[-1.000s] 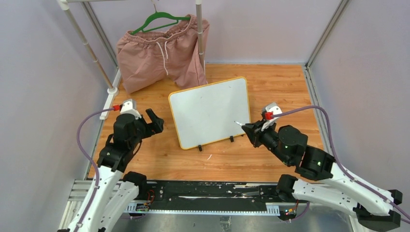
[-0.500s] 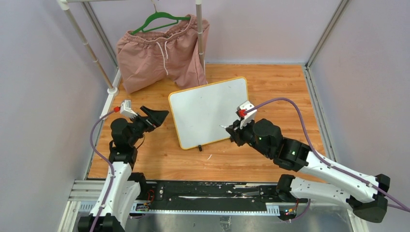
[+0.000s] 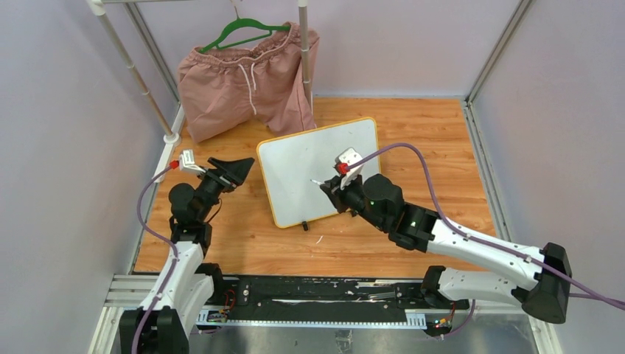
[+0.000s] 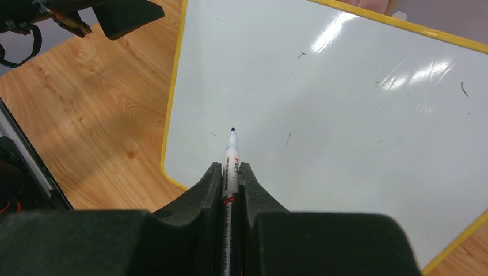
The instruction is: Write a sentence on the whiteboard
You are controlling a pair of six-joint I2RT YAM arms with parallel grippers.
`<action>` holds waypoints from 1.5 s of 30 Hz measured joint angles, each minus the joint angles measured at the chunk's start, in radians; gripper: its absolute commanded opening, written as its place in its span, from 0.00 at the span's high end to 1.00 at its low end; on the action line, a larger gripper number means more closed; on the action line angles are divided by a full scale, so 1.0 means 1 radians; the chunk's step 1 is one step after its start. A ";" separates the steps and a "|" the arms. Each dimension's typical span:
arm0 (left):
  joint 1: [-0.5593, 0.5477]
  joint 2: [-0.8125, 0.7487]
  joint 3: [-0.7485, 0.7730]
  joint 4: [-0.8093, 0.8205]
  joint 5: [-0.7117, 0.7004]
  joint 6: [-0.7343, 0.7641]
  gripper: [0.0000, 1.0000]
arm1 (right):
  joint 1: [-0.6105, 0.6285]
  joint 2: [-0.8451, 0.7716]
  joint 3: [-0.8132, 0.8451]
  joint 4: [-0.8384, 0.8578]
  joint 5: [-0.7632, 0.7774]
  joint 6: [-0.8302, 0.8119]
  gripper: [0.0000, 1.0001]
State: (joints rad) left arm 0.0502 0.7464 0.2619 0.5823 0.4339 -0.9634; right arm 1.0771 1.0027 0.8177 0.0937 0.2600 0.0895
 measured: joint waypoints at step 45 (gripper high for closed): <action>-0.150 0.128 -0.093 0.071 0.056 0.085 0.51 | -0.006 0.363 0.195 0.286 -0.049 0.001 1.00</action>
State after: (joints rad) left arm -0.0998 0.8745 0.1692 0.6529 0.4896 -0.8787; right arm 1.0706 1.3655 1.0126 0.3798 0.2108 0.0902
